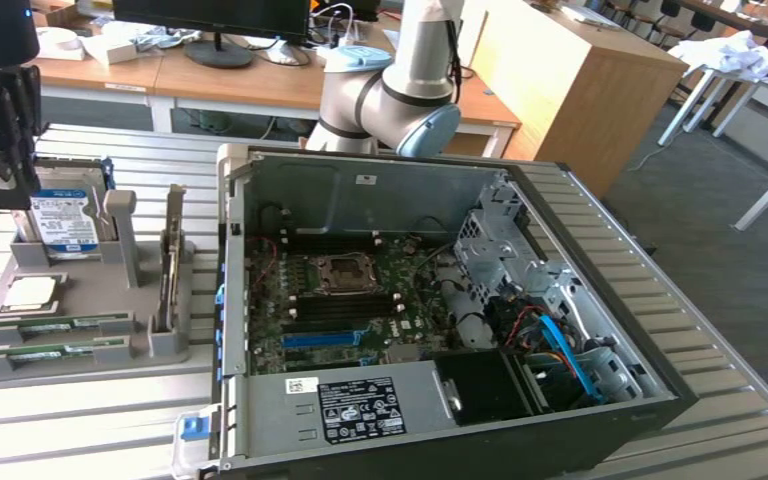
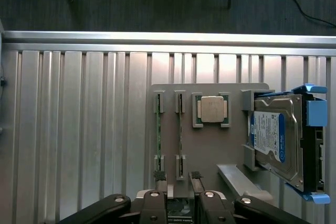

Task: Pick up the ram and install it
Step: 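Pick up the ram and move it above insertion slot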

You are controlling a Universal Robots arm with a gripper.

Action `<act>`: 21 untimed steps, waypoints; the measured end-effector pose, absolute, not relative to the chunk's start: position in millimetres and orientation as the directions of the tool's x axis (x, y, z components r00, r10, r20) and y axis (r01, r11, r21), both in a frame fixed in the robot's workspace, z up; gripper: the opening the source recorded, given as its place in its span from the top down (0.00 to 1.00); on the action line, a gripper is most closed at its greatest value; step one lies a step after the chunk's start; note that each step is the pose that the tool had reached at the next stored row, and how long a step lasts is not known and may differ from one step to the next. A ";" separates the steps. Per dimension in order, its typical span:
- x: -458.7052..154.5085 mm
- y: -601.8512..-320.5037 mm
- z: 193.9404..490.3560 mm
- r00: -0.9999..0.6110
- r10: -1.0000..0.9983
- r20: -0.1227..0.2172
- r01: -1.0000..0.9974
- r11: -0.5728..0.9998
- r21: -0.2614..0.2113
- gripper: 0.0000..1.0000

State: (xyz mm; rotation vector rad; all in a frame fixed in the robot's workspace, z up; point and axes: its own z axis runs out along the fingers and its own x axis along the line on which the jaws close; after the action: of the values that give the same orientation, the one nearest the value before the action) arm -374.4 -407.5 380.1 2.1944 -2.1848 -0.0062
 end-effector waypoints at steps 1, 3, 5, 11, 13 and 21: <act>-374.4 -407.5 380.1 0.005 -1.000 0.029 -0.999 -0.004 0.035 0.70; -374.3 -407.5 380.1 0.005 -1.000 0.029 -0.999 -0.004 0.035 0.70; -374.4 -407.5 379.7 0.005 -1.000 0.029 -0.999 -0.004 0.035 0.70; -374.4 -407.5 375.5 0.005 -1.000 0.029 -0.999 -0.004 0.035 0.70; -374.4 -407.5 373.5 0.005 -1.000 0.029 -0.999 -0.004 0.035 0.70; -374.3 -407.5 365.1 0.005 -1.000 0.028 -0.999 -0.004 0.035 0.70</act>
State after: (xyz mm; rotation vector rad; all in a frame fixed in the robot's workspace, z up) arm -374.3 -407.5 365.1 2.1949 -2.1851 -0.0069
